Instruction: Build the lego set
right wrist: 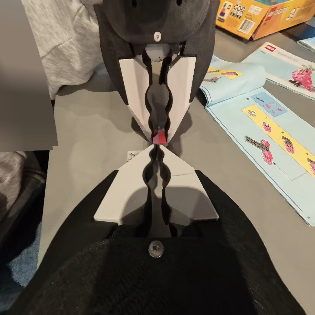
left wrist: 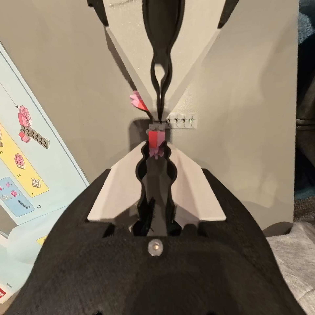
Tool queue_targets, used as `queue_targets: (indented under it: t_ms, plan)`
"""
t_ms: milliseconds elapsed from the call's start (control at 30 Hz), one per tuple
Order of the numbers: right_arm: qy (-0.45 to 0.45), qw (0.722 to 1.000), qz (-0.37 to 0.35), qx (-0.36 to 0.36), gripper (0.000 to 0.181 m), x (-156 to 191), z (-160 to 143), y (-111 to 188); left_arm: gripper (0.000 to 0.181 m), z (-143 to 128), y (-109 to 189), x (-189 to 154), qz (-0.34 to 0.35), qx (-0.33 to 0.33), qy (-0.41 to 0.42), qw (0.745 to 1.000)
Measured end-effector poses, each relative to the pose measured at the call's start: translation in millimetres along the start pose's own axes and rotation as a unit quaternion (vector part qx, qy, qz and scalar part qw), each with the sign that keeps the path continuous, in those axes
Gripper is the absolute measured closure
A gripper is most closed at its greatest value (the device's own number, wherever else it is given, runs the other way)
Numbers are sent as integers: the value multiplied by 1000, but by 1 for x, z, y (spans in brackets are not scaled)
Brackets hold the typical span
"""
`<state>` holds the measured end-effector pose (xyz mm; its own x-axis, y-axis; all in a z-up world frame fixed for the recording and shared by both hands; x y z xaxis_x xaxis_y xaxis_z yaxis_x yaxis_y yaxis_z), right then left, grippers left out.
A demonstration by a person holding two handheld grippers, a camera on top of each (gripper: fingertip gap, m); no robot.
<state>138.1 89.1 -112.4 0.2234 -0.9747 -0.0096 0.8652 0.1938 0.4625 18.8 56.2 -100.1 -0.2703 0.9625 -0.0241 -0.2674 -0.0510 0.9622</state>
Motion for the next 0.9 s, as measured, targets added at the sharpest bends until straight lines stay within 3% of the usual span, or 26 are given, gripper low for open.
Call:
queue_targets:
  t_ms: [200,333,500,733,900]
  plan:
    - [-9,1000,-9,-12,180,0,0,5,165,1,3,-2,6,5,-1,1000]
    - [-71,996,-44,41,152,9,-11,8,165,2,5,-4,14,4,-8,1000]
    - [-134,983,-102,67,146,41,-9,9,165,-8,10,-4,46,0,17,999]
    - [-178,966,-167,84,132,65,-10,-6,165,-39,23,-31,137,-71,88,984]
    - [-162,962,-200,90,128,60,-3,-23,165,-53,39,-60,166,-199,150,954]
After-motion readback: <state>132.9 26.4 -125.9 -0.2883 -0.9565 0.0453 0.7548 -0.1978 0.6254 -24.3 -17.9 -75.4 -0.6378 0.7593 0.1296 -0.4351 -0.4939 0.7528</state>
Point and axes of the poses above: each gripper's, where its closed fingertips meet, y back along the fingers, z out of its top, x = y × z across the jaws, the point moved 9 cm from there along y, back along the fingers, and after that the axes turned 2 degrees about -z, right-handed, at the moved point
